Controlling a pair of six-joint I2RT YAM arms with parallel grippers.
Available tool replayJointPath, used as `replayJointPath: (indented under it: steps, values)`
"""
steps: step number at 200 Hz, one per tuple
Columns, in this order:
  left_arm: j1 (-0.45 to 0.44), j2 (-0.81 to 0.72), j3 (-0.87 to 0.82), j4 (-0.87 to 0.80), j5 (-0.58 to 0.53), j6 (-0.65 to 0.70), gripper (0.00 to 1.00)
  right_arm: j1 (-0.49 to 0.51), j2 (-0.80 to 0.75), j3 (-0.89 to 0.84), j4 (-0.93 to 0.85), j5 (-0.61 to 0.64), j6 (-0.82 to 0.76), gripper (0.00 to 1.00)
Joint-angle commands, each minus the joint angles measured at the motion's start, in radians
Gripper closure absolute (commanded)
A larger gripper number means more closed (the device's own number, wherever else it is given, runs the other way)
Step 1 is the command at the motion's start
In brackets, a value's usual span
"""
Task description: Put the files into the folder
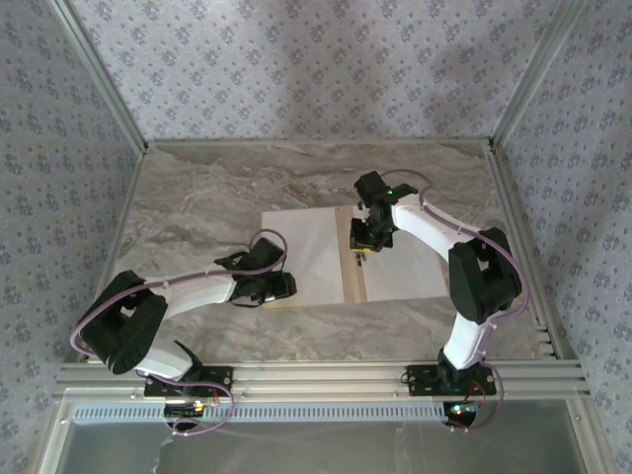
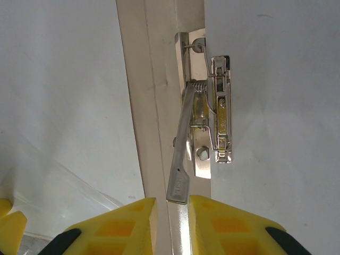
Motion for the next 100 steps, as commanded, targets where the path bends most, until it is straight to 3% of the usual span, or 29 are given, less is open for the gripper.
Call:
replayJointPath:
  steps: [1,100]
  values:
    - [-0.004,0.031,-0.018,-0.093,-0.032,0.015,0.52,0.009,0.012,0.028,-0.018,-0.006,-0.012,0.77]
    - [-0.005,0.032,-0.019,-0.092,-0.025,0.025,0.52,0.009,0.033,0.044,-0.045,0.015,-0.004,0.81]
